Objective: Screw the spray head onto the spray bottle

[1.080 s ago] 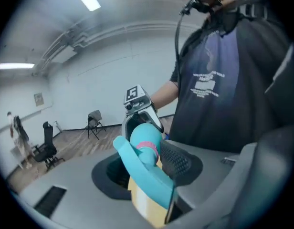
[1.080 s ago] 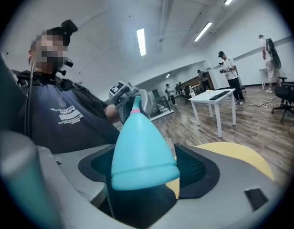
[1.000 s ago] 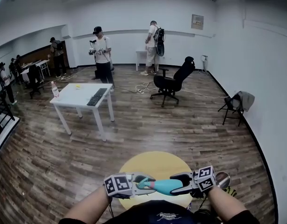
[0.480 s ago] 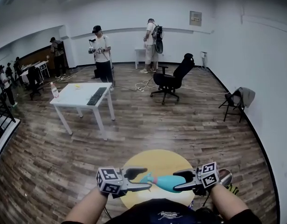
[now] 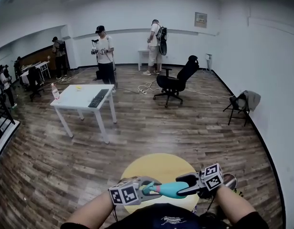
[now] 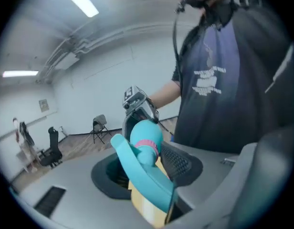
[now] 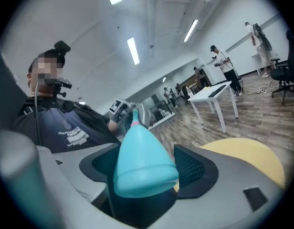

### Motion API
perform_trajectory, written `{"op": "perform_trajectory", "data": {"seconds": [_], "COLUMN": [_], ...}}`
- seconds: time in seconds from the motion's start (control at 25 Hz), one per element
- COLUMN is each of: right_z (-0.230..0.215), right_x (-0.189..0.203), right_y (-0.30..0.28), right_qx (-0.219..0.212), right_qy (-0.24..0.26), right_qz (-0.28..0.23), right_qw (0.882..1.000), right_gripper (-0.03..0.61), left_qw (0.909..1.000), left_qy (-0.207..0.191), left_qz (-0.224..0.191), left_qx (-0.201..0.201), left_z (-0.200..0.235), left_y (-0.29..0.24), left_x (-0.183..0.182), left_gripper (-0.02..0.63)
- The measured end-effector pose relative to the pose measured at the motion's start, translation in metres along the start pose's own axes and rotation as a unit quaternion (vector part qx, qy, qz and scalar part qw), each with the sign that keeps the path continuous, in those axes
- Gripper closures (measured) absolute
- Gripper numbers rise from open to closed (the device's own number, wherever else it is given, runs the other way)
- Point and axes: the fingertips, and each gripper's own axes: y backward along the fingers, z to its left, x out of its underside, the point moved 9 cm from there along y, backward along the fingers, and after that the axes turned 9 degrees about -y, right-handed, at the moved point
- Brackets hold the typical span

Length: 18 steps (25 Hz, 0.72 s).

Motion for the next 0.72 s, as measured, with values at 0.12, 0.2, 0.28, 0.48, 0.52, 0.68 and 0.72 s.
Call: {"op": "perform_trajectory", "data": {"seconds": [0.12,0.2,0.28,0.48,0.52,0.68,0.72], "right_z": [0.004,0.006,0.013,0.019,0.019,0.018,0.016], "right_x": [-0.029,-0.039,-0.040,-0.034,-0.034,-0.031,-0.030], "right_y": [0.016,0.020,0.012,-0.007,-0.008,-0.007,-0.004], "right_qx": [-0.011,0.000,0.010,0.033,0.030,0.024,0.021], "right_qy": [-0.013,-0.010,-0.003,0.025,0.021,0.011,0.004], "right_qz": [-0.132,-0.173,-0.165,-0.095,-0.096,-0.099,-0.103], "right_qw": [0.991,0.985,0.986,0.995,0.995,0.995,0.994], "right_gripper": [0.196,0.168,0.075,0.081,0.084,0.100,0.101], "left_qw": [0.9765,0.9478,0.9373,0.9470,0.9447,0.9400,0.9361], "left_qy": [0.171,0.252,0.280,0.274,0.280,0.291,0.300], "left_qz": [-0.129,-0.191,-0.204,-0.167,-0.171,-0.177,-0.182], "left_qx": [-0.025,-0.038,-0.035,-0.010,-0.009,-0.016,-0.024], "left_z": [0.022,0.026,0.023,0.026,0.026,0.019,0.020], "left_y": [0.019,0.025,0.024,0.007,0.009,0.008,0.010], "left_x": [0.018,0.026,0.027,0.014,0.013,0.014,0.017], "left_gripper": [0.408,0.410,0.410,0.411,0.413,0.409,0.406]}}
